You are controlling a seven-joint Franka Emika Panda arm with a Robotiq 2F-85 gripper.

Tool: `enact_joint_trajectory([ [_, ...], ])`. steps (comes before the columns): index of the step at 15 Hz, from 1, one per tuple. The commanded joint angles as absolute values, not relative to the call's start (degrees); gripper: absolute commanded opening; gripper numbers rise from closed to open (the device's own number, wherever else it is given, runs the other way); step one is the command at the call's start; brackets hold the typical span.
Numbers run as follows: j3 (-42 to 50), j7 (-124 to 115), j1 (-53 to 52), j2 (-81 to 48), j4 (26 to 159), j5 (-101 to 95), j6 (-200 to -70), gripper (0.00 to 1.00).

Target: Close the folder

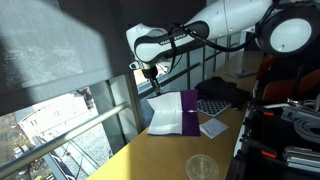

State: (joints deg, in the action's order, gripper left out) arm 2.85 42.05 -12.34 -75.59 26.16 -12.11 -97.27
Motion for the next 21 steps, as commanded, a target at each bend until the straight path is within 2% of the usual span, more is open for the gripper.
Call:
enact_joint_trajectory([
  [1, 3.2, 40.9, -13.1, -75.8, 25.3, -12.9, -94.6, 0.0],
  [2, 3.1, 40.7, -13.2, -75.8, 25.3, -12.9, -94.1, 0.0],
  [3, 3.1, 40.5, -13.2, -75.8, 25.2, -12.9, -93.8, 0.26],
  [4, 3.1, 40.4, -13.3, -75.9, 25.2, -12.9, -93.6, 0.27],
  [14, -0.2, 37.6, -12.8, -75.3, 25.6, -9.4, -96.5, 0.98],
  [21, -2.3, 29.5, -12.2, -74.4, 26.1, -5.7, -104.8, 1.0],
])
